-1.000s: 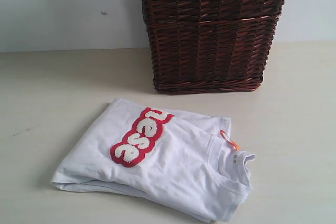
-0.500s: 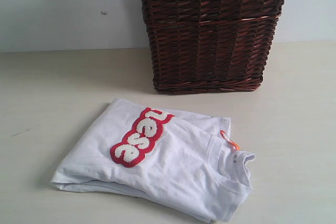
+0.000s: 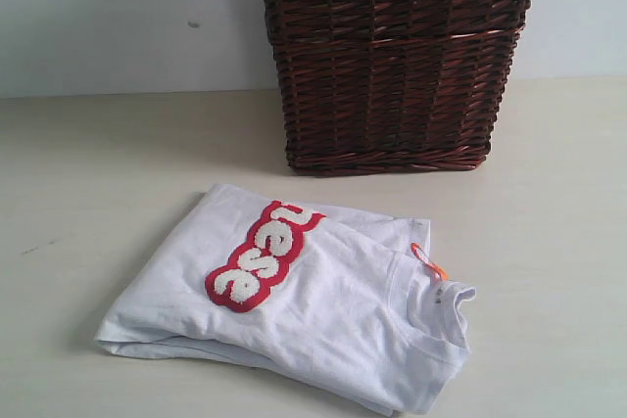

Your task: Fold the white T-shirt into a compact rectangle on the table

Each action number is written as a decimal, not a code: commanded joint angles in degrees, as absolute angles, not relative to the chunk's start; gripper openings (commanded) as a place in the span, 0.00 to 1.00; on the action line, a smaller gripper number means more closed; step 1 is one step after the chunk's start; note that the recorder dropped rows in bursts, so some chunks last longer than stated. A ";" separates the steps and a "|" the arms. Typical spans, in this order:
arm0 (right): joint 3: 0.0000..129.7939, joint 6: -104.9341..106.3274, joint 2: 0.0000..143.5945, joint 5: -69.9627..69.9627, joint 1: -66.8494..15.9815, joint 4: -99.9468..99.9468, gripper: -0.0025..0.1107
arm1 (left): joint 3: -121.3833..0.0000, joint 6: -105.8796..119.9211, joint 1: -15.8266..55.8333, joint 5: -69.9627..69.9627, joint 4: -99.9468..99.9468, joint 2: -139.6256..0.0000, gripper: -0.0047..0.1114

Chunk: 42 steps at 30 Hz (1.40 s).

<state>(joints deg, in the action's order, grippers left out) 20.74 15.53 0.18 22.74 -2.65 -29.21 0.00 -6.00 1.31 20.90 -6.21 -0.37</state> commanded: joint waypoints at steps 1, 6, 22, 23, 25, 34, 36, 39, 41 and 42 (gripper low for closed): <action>20.25 16.39 0.00 16.56 -2.66 -28.09 0.02 | 0.00 -6.01 1.17 20.52 -5.68 0.00 0.04; 20.25 5.97 0.00 14.95 -2.52 -11.75 0.02 | 0.00 -6.01 1.17 20.52 -5.68 0.00 0.04; 0.00 -4.05 0.00 1.55 -2.05 5.60 0.02 | 0.00 -6.01 1.17 20.52 -5.68 0.00 0.04; 0.00 -2.26 0.00 2.44 -2.05 4.11 0.02 | 0.00 -6.01 1.17 20.52 -5.68 0.00 0.04; 0.00 0.00 0.00 10.95 -2.05 2.83 0.02 | 0.00 -6.01 1.17 20.52 -5.68 0.00 0.04; 0.00 0.00 0.00 15.08 -2.05 2.83 0.02 | 0.00 -6.01 1.17 20.52 -5.79 0.00 0.04; 0.00 0.00 0.00 15.36 -2.05 2.83 0.02 | 0.00 -6.01 1.17 20.52 -5.79 0.00 0.04; 0.00 -0.44 0.00 15.36 -2.05 2.83 0.02 | 0.00 -6.01 1.17 20.52 -5.79 0.00 0.04; 0.00 -0.44 0.00 15.36 -2.05 2.83 0.02 | 0.00 -6.01 1.17 20.52 -5.79 0.00 0.04; 0.00 -0.44 0.00 15.36 -2.05 2.83 0.02 | 0.00 -6.01 1.17 20.52 -5.79 0.00 0.04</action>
